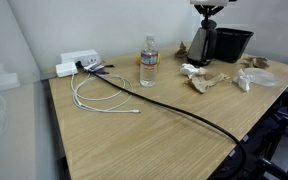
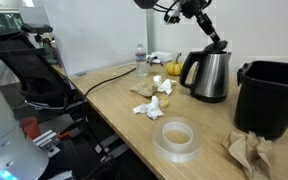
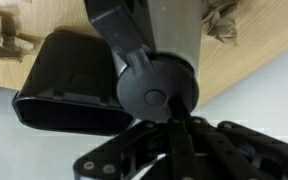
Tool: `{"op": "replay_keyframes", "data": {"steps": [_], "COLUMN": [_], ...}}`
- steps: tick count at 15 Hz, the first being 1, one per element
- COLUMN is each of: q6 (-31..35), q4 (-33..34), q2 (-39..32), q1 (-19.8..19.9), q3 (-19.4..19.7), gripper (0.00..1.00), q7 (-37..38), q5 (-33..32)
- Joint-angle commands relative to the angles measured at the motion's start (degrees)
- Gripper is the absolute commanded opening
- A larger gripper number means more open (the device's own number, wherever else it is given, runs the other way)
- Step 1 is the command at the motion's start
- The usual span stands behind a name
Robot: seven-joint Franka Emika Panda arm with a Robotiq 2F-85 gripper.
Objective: Close the kettle, open it then throw the brown paper in the landfill bin
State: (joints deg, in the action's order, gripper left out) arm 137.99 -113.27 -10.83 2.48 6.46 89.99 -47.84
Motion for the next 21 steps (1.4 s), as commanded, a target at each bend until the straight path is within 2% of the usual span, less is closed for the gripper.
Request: {"op": "replay_keyframes", "data": {"steps": [1,5,12,13,17,21], "q6": [4.6,6.4,5.0,3.7,1.9,0.3], "q4": [-0.1,-0.2,-0.1,2.4,3.5,4.7], "q2": [-1.8,-2.7,-2.3,-6.3,-8.9,-9.9], "q1": [1.8,2.3,2.2,0.2,-0.1,0.4], "q3": [1.7,2.8,2.7,3.9,4.7,4.4], "gripper": [0.00,0.00,0.00,0.00,0.00,0.00], "q7": [-1.7,-2.4,-11.0,-5.9,-3.7,-4.0], "q5": [1.5,3.0,10.7,6.3,0.5,-1.6]}}
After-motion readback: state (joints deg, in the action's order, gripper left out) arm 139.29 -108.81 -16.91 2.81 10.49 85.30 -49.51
